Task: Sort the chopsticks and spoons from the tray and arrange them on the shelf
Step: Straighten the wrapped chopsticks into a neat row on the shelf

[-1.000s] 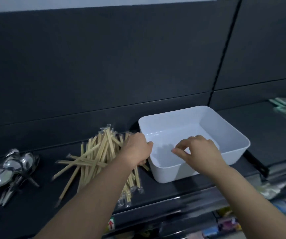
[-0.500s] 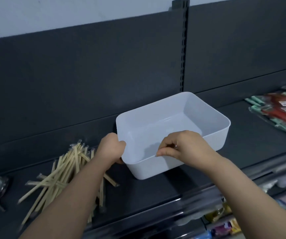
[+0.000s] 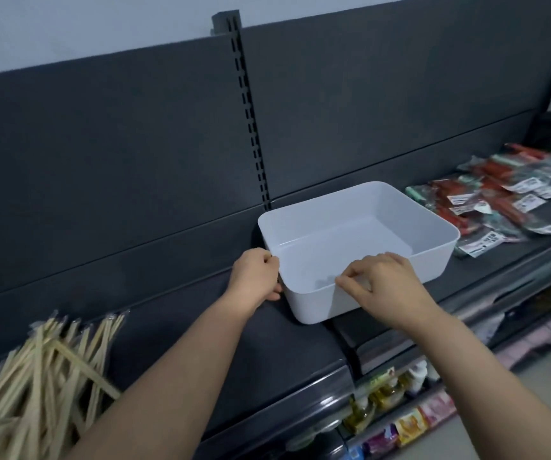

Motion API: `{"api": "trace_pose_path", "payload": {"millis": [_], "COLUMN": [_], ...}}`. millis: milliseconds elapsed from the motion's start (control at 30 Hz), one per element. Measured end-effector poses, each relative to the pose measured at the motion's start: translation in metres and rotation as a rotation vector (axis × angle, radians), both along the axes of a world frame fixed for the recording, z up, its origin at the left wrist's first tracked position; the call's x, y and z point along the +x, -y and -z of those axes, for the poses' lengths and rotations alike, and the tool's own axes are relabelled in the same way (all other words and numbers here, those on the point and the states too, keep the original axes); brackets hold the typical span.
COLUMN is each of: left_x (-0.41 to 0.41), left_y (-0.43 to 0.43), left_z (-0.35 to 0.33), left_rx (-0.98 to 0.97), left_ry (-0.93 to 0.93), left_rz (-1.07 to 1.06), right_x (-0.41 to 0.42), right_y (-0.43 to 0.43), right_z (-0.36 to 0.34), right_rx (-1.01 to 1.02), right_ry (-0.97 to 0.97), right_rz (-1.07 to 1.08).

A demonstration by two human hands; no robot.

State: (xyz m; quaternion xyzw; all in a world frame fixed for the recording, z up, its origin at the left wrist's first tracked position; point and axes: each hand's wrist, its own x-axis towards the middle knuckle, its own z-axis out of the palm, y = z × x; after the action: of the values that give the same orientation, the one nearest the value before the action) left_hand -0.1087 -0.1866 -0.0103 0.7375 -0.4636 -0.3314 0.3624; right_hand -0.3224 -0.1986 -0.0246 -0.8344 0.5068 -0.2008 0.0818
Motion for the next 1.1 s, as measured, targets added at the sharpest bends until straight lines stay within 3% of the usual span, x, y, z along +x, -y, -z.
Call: {"api": "trace_pose_path", "payload": {"millis": [200, 500, 733, 833, 900, 1100], "left_x": [-0.004, 0.119, 0.225, 0.269, 0.301, 0.367], "left_y": [-0.009, -0.085, -0.177, -0.219, -0.242, -0.275], "left_z": [0.008, 0.009, 0.017, 0.015, 0.020, 0.051], "left_rx": [-0.016, -0.065, -0.035, -0.005, 0.040, 0.306], "left_ry": [-0.140, 0.162, 0.416, 0.629, 0.664, 0.626], "left_rz": [0.093, -0.151, -0.389, -0.582, -0.657, -0.514], "right_x": [0.029, 0.151, 0.256, 0.295, 0.319, 0.378], "right_y": [-0.001, -0.034, -0.090, -0.110, -0.122, -0.146], "right_z": [-0.003, 0.006, 0.020, 0.031, 0.037, 0.042], "right_rx": [-0.152, -0.111, 0.155, 0.280, 0.348, 0.521], "right_ry": [0.121, 0.023, -0.039, -0.051, -0.029, -0.019], "right_rz": [-0.033, -0.405, -0.532, -0.523, -0.477, -0.330]}}
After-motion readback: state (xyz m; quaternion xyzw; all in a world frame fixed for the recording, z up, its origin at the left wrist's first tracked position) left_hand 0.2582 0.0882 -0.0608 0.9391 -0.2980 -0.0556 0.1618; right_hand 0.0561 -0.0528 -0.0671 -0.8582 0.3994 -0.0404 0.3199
